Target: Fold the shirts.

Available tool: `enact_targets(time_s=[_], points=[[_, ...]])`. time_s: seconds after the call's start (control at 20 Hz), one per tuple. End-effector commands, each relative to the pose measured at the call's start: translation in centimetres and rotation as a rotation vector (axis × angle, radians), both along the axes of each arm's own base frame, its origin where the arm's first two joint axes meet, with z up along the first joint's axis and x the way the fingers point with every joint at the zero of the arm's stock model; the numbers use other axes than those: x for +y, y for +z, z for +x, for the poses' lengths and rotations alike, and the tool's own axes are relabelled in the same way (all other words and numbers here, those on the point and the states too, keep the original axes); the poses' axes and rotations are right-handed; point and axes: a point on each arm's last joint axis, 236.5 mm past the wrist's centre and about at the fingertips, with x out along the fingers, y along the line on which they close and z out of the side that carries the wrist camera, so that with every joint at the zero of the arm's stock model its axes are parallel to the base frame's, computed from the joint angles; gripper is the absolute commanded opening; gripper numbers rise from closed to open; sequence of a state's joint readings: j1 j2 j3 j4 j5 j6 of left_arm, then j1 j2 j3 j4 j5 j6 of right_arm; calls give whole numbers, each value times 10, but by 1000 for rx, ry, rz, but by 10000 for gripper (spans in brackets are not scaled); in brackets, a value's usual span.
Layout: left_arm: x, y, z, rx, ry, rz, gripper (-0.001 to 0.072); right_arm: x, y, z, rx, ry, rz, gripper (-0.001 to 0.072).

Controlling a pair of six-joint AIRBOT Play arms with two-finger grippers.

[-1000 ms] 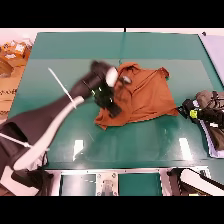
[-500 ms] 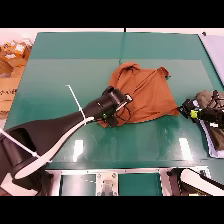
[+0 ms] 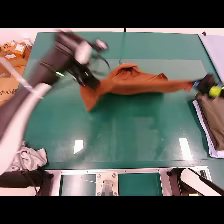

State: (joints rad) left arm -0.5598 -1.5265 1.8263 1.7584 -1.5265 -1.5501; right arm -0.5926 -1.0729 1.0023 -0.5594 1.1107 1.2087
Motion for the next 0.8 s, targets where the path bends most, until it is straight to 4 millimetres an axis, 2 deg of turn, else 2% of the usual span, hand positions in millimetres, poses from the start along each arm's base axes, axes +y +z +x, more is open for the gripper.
enact_targets(time_s=[0.0, 0.1, 0.2, 0.25, 0.3, 0.4, 0.45, 0.55, 0.65, 0.75], points=[[41, 132, 0, -237, 139, -267, 29, 34, 167, -8, -327, 83, -17, 13], [64, 217, -13, -451, 199, -403, 29, 55, 266, -34, -523, 96, -89, 13], [78, 300, -44, -688, 203, -561, 29, 78, 337, -69, -670, 105, -166, 12], [83, 338, -66, -792, 187, -640, 29, 92, 366, -89, -740, 112, -206, 12], [87, 370, -89, -881, 158, -709, 29, 104, 387, -107, -794, 118, -237, 13], [96, 411, -123, -1004, 121, -790, 29, 123, 413, -136, -869, 128, -283, 13], [100, 420, -133, -1034, 115, -804, 29, 128, 415, -142, -879, 132, -292, 13], [101, 416, -134, -1024, 120, -796, 29, 131, 405, -143, -833, 150, -279, 12], [92, 391, -111, -968, 129, -769, 29, 123, 385, -132, -762, 148, -261, 13], [71, 342, -69, -859, 148, -748, 29, 109, 351, -111, -660, 144, -211, 13]])
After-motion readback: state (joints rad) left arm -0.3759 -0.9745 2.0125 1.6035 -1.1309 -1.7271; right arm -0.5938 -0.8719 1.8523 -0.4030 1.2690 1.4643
